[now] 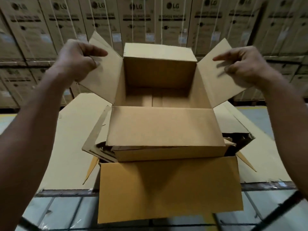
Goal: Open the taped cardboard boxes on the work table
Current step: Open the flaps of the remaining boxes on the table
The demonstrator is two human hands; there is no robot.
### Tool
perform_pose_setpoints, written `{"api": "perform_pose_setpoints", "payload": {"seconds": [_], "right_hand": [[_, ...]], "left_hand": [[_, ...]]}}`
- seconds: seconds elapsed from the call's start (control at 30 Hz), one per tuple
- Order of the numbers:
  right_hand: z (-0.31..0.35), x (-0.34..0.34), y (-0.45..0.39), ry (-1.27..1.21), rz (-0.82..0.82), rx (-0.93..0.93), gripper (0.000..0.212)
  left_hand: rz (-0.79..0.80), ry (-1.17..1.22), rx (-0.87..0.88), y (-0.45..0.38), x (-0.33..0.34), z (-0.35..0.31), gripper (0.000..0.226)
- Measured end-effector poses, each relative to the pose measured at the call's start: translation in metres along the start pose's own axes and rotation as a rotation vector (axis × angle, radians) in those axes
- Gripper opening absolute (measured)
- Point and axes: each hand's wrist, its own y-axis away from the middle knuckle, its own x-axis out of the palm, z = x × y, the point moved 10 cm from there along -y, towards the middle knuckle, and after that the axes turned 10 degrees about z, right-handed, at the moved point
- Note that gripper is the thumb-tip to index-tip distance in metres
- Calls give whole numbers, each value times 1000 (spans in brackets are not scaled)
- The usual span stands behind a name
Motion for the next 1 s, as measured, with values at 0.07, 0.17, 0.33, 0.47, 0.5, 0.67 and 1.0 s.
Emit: {"api": "perform_pose_setpoints", "payload": {"seconds": [0.07, 0.17, 0.33, 0.47, 0.5, 0.67, 1.0], "right_hand": [[-21, 10, -17, -16, 19, 31, 58], [-39, 32, -33, 23, 53, 74, 59], [-67, 67, -39, 114, 120, 177, 57], [-83, 78, -41, 101, 142, 203, 51], [-84, 82, -43, 107, 156, 204, 50], [-123, 116, -50, 166, 236, 297, 50], [-185, 165, -53, 293, 435, 344, 43]], "left_hand": [[19, 38, -23, -14, 15, 19, 40], [47, 72, -66, -27, 39, 44, 38], [134, 121, -108, -37, 66, 80, 38], [221, 61, -93, -43, 97, 97, 41], [226, 52, -106, -44, 105, 104, 41], [287, 2, -203, -49, 149, 144, 46], [421, -80, -248, -38, 210, 195, 52]]}}
